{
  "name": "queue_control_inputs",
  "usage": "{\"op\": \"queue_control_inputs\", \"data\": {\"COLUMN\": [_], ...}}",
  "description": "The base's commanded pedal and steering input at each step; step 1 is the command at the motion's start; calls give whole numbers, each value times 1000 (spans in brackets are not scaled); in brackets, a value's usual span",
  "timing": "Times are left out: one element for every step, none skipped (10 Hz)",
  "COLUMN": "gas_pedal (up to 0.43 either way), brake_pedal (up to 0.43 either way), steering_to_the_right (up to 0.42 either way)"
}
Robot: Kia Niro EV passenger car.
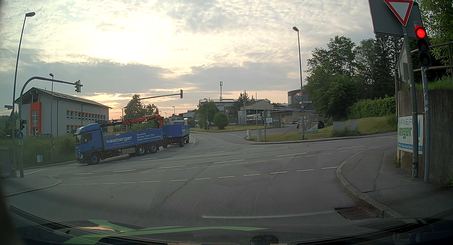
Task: Follow the waypoints while adhering to traffic rules and regulations
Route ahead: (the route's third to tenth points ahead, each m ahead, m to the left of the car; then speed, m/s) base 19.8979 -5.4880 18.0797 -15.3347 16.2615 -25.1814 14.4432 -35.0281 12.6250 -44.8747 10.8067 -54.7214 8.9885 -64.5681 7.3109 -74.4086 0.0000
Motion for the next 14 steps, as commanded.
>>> {"op": "queue_control_inputs", "data": {"gas_pedal": [0,0,0,0,0,0,0,0,0,0,0,0,0,0], "brake_pedal": [396,396,396,390,396,396,390,396,390,396,396,396,396,396], "steering_to_the_right": [4,4,4,4,4,4,4,4,4,4,4,4,4,4]}}
